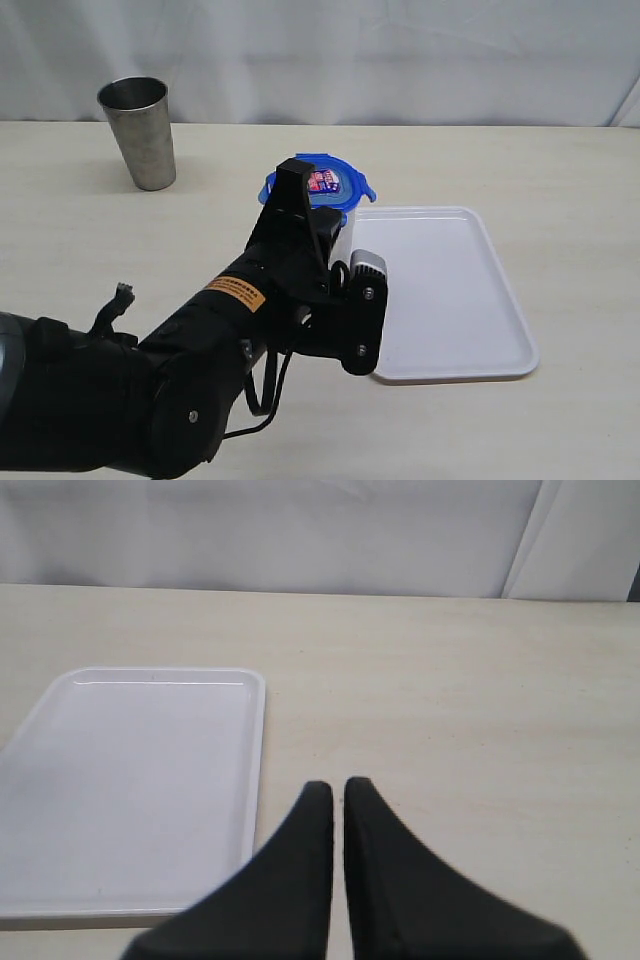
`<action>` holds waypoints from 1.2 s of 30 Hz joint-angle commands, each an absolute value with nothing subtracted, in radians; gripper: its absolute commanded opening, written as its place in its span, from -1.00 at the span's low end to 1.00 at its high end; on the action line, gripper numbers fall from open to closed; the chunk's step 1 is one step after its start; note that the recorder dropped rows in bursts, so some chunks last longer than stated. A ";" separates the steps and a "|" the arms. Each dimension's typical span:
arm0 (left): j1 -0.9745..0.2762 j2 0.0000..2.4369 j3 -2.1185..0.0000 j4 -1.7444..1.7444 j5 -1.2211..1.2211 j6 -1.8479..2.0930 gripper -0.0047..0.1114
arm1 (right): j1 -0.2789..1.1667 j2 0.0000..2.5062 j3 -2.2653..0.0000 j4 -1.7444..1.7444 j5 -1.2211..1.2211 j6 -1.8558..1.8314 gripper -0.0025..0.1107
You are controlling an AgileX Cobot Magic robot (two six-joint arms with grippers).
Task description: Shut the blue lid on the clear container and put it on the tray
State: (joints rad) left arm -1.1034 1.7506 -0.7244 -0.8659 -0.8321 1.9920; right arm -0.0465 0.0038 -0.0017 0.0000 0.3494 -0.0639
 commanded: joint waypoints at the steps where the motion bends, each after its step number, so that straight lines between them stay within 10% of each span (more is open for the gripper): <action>1: -1.105 1.745 -0.722 -0.876 -0.848 1.982 -0.92 | -0.045 0.000 0.000 0.000 0.346 -0.064 -0.88; 18: -1.105 1.745 -0.722 -0.873 -0.848 1.954 -0.43 | -0.045 0.000 0.000 0.000 0.346 -0.064 -0.88; 36: -1.105 1.745 -0.722 -0.906 -0.883 1.906 -0.42 | -0.045 0.000 0.000 0.000 0.346 -0.064 -0.88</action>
